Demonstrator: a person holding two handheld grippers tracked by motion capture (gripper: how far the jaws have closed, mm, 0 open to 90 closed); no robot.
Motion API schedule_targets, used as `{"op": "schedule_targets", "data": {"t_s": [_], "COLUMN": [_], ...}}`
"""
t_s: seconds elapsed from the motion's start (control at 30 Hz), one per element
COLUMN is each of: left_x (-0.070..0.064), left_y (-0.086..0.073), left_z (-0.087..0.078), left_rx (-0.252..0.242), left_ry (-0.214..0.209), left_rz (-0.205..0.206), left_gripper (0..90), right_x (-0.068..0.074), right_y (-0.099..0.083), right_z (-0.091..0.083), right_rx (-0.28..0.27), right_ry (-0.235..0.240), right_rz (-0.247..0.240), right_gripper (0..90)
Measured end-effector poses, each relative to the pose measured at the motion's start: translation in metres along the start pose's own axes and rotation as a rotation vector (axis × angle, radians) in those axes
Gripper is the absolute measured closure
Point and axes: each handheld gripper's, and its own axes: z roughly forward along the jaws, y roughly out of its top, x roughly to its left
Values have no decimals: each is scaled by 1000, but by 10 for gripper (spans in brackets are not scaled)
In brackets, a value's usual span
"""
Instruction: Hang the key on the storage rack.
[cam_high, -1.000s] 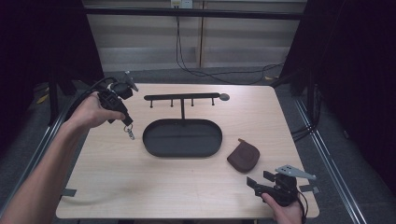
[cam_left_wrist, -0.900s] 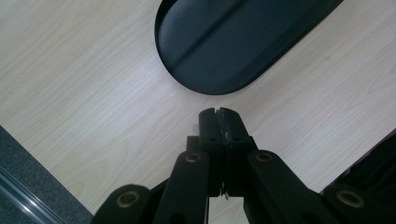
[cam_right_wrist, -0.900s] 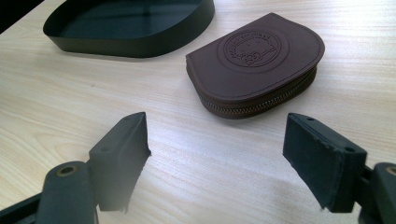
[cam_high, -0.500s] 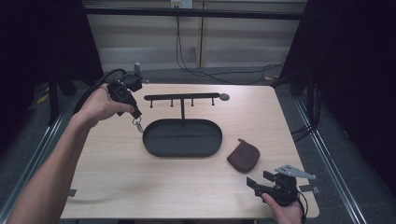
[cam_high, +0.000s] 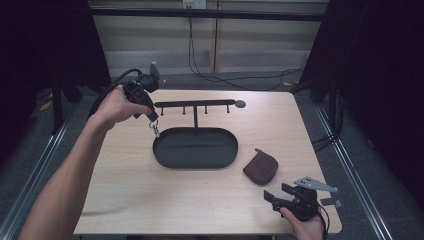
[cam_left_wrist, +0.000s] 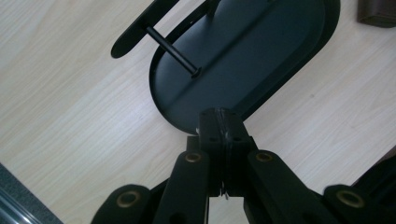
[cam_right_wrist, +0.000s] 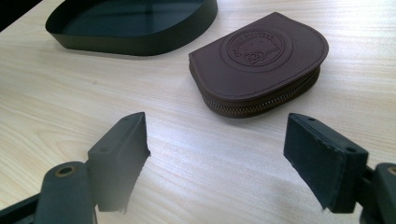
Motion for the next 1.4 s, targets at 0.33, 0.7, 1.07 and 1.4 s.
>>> {"op": "schedule_targets", "data": {"t_s": [0.33, 0.7, 1.07, 1.4], "left_x": [3, 0, 4, 9], "left_y": [9, 18, 23, 26], "left_z": [4, 2, 5, 12], "left_rx": [5, -9, -29, -32], "left_ry": [-6, -6, 6, 35], "left_rz": [-18, 0, -29, -37], "left_gripper": [895, 895, 895, 895], "right_x": [0, -2, -3, -2], "right_y": [0, 0, 0, 0], "right_z": [0, 0, 1, 1], "right_rx": [2, 6, 8, 9], "right_ry": [2, 7, 13, 19], "right_rz": [3, 8, 13, 16], "right_gripper": [217, 217, 217, 215]}}
